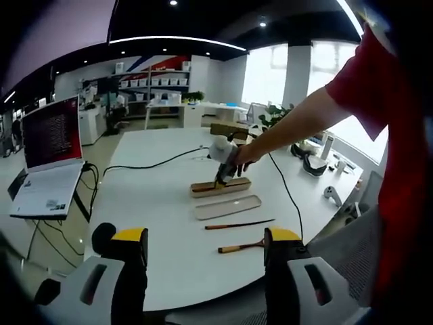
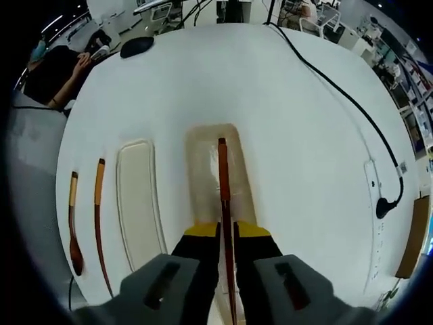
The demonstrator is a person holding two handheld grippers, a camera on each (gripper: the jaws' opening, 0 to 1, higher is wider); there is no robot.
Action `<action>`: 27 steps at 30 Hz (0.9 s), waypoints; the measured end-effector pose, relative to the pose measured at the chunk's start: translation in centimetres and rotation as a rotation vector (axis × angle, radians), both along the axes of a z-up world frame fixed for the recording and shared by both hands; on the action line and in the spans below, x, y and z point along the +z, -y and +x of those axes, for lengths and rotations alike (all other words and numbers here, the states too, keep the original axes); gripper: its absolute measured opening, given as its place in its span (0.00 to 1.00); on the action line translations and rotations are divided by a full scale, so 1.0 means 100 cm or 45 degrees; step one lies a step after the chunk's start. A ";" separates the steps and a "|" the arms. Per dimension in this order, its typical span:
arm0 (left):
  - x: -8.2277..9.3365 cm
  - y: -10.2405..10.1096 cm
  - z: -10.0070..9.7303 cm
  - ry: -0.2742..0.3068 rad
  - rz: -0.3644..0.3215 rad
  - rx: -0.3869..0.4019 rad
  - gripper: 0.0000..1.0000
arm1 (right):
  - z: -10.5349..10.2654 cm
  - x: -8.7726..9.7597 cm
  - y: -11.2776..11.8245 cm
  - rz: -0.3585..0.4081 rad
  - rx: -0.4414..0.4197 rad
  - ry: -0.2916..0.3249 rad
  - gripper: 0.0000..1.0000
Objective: Arrange the utensils inside the cutlery case until each visible utensil rests in its matching compartment.
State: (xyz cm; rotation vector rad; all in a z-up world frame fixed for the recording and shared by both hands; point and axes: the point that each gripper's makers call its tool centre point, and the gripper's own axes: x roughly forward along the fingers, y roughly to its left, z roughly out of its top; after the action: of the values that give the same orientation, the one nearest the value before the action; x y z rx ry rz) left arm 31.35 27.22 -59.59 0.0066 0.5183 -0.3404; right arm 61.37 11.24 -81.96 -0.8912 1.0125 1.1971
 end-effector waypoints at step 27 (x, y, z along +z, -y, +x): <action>0.023 0.010 -0.011 0.075 -0.030 -0.043 0.71 | -0.015 0.068 0.033 0.044 -0.034 0.047 0.01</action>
State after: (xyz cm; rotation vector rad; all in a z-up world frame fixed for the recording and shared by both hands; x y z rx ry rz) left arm 30.27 26.20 -57.32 0.0024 0.4566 -0.3779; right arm 59.82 7.95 -75.19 -0.8674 0.9682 1.1685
